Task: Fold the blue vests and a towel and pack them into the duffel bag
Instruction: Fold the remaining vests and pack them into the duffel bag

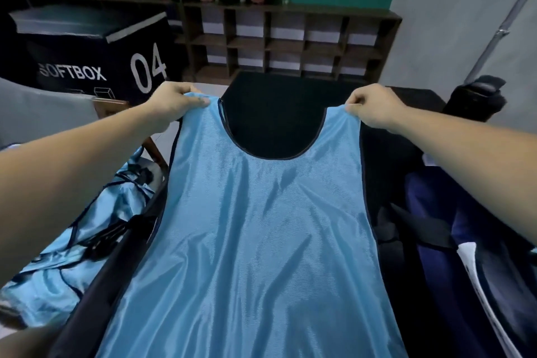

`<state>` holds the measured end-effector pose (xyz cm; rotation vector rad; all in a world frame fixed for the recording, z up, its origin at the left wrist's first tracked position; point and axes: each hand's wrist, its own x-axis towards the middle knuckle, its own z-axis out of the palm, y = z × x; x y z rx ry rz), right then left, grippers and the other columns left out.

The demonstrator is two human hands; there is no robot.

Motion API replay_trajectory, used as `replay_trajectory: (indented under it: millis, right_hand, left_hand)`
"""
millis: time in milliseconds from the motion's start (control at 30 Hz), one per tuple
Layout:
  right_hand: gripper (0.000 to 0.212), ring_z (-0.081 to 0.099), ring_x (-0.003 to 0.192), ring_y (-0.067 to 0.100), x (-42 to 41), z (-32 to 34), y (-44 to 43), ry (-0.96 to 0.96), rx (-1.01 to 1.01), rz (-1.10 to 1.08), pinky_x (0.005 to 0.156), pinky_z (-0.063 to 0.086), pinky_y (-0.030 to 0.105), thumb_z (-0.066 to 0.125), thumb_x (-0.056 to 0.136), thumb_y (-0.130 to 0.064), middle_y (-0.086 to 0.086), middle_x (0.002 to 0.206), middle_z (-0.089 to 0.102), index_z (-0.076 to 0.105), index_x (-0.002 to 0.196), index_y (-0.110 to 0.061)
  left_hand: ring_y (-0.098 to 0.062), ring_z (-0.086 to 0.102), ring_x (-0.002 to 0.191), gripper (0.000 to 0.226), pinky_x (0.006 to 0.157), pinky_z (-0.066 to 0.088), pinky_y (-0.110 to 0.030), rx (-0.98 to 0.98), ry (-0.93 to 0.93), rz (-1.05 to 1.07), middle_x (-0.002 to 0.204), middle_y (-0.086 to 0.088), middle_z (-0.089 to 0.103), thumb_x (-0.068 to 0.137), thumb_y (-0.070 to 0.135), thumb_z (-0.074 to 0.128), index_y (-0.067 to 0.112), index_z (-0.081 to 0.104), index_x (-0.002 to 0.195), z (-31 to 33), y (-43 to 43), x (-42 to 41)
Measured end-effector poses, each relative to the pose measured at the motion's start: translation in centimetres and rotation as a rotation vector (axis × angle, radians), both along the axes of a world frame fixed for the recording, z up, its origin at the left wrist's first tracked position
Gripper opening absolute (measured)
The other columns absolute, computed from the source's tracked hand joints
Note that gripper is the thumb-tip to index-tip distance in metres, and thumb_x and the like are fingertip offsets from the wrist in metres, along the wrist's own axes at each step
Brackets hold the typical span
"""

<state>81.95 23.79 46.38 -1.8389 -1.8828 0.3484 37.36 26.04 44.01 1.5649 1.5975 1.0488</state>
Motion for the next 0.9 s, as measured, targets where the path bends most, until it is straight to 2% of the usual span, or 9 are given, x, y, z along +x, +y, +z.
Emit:
replay_trajectory:
  millis: [167,233,400,500,600,667,767,833,900]
  right_hand:
    - [0.018,0.068,0.093,0.018,0.1,-2.0,2.5,-0.012,-0.046,-0.009,0.075,0.050,0.030,0.066,0.101,-0.020,-0.007,0.095,0.072,0.078,0.088,-0.016]
    - [0.018,0.068,0.094,0.020,0.2,-2.6,3.2,-0.009,-0.048,-0.026,0.079,0.052,0.032,0.067,0.102,-0.019,-0.004,0.097,0.073,0.078,0.088,-0.015]
    - [0.016,0.068,0.094,0.022,0.3,-3.5,4.2,-0.018,0.014,-0.104,0.083,0.056,0.037,0.063,0.104,-0.017,0.000,0.099,0.073,0.076,0.094,-0.015]
    - [0.013,0.067,0.107,0.027,0.4,-3.5,4.0,-0.121,-0.003,-0.115,0.095,0.056,0.041,0.067,0.101,-0.023,0.002,0.112,0.072,0.073,0.111,-0.019]
    - [0.040,0.061,0.124,0.033,0.2,-2.9,2.7,-0.235,-0.104,-0.074,0.108,0.050,0.049,0.071,0.099,-0.030,0.008,0.131,0.066,0.063,0.136,-0.018]
    - [0.046,0.060,0.127,0.035,-0.1,-2.4,1.4,-0.277,-0.134,-0.026,0.108,0.050,0.048,0.069,0.099,-0.029,0.010,0.137,0.063,0.059,0.142,-0.017]
    - [0.049,0.059,0.128,0.034,-0.8,-1.4,-1.2,-0.319,-0.148,0.038,0.107,0.051,0.048,0.067,0.100,-0.031,0.011,0.143,0.060,0.056,0.145,-0.016]
    - [0.050,0.058,0.129,0.034,-1.7,-0.9,-3.6,-0.341,-0.159,0.089,0.106,0.050,0.048,0.064,0.101,-0.034,0.011,0.145,0.057,0.054,0.147,-0.016]
    - [0.053,0.057,0.130,0.033,-3.0,-0.7,-6.5,-0.350,-0.191,0.145,0.106,0.049,0.048,0.062,0.103,-0.038,0.009,0.148,0.053,0.050,0.150,-0.018]
  left_hand:
    - [-0.020,0.074,0.076,0.036,0.079,0.065,-0.038,-0.025,0.052,0.020,0.097,-0.014,0.080,0.084,0.031,0.093,0.002,0.078,0.100,-2.1,3.0,0.2]
    - [-0.021,0.074,0.077,0.037,0.080,0.066,-0.041,-0.013,0.052,0.030,0.098,-0.015,0.080,0.084,0.032,0.093,0.002,0.078,0.098,-2.4,3.9,0.3]
    - [-0.017,0.068,0.076,0.039,0.078,0.060,-0.037,0.047,0.038,0.102,0.086,-0.004,0.073,0.080,0.036,0.095,0.005,0.076,0.096,-3.1,5.3,0.3]
    - [-0.018,0.066,0.088,0.041,0.082,0.054,-0.031,0.044,0.077,0.096,0.099,-0.001,0.071,0.079,0.037,0.095,0.016,0.072,0.107,-3.5,4.9,0.0]
    - [-0.020,0.066,0.104,0.042,0.080,0.049,-0.025,0.032,0.216,0.072,0.118,0.001,0.068,0.086,0.036,0.089,0.022,0.069,0.120,-3.6,3.2,-0.1]
    - [-0.022,0.067,0.110,0.036,0.083,0.050,-0.028,0.039,0.270,0.033,0.121,-0.001,0.069,0.090,0.038,0.086,0.024,0.070,0.119,-3.7,1.6,-0.2]
    - [-0.023,0.068,0.108,0.028,0.087,0.052,-0.032,0.048,0.382,-0.052,0.119,-0.001,0.070,0.095,0.041,0.080,0.026,0.069,0.116,-3.3,-1.7,0.1]
    - [-0.021,0.065,0.114,0.025,0.089,0.048,-0.031,0.080,0.457,-0.106,0.123,0.000,0.067,0.100,0.039,0.074,0.025,0.068,0.120,-3.0,-4.3,0.7]
    - [-0.019,0.059,0.124,0.022,0.098,0.041,-0.030,0.115,0.538,-0.157,0.131,0.000,0.063,0.103,0.034,0.068,0.026,0.067,0.124,-3.1,-6.9,1.3]
